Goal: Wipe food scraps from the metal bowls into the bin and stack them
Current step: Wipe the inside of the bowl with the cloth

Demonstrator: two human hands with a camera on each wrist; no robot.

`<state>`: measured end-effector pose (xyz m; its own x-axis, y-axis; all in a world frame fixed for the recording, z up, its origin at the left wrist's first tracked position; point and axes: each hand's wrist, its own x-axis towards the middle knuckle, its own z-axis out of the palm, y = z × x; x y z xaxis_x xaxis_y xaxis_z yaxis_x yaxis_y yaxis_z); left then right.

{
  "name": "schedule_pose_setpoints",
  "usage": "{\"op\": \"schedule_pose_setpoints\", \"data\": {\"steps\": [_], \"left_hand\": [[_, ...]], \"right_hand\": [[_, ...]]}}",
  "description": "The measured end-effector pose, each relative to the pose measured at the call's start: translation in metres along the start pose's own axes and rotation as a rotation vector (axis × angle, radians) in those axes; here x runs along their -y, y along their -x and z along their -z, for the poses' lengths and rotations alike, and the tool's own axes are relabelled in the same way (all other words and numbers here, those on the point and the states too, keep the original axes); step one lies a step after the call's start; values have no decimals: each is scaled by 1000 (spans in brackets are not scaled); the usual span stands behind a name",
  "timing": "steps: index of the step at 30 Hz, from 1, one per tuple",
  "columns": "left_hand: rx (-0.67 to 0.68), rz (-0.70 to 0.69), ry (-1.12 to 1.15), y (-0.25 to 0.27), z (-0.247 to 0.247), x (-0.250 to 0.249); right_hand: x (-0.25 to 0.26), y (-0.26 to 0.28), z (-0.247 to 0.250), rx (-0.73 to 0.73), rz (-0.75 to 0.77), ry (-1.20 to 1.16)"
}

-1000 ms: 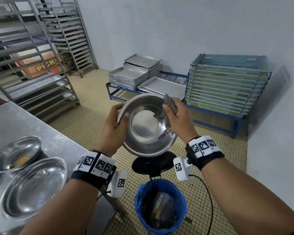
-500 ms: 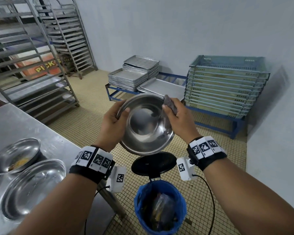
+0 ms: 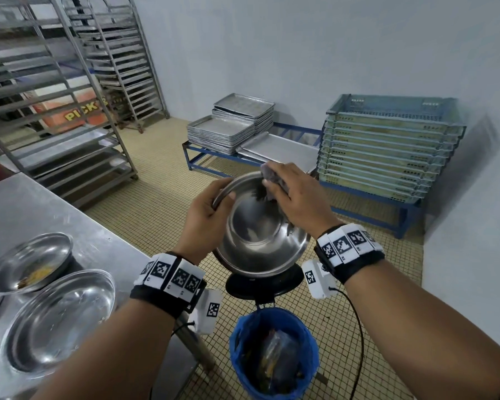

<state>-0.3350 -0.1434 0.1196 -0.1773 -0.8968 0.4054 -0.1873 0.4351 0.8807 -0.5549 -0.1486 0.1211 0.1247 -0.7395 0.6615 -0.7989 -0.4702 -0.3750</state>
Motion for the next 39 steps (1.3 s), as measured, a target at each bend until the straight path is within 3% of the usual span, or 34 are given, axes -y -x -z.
{"op": "schedule_pose_setpoints", "data": {"steps": [3,7,10,13,17,20,24,28,31,36,39], "left_hand": [[-35,7,65,-1,-1,-1],[-222,39,204,-3,4,1],[-191,29,152,0,4,3],[-49,19,19,-2,10,9],[109,-4,-40,-12,18,4],[166,-62,-110,-20,18,-5],[53,-56,-57,-22,17,-3],[-138,-39,27,-16,16,2],[-100,-40,-34,-10,11,5],[5,-80,-68,-5,2,7],[-76,-38,24,-6,4,7]], "right_hand": [[-2,-7,2,29,7,-4],[-9,8,-3,-54,-292,-311],[-10,16,-8,-113,-388,-386],[-11,11,0,-72,-324,-385],[-6,-2,14,80,-134,-124],[1,-6,14,118,-38,-70],[-2,-3,9,33,-76,-148],[-12,12,0,-29,-223,-207],[-10,14,0,-43,-199,-147],[4,-4,9,74,17,29],[-3,1,7,34,-63,-73]]}}
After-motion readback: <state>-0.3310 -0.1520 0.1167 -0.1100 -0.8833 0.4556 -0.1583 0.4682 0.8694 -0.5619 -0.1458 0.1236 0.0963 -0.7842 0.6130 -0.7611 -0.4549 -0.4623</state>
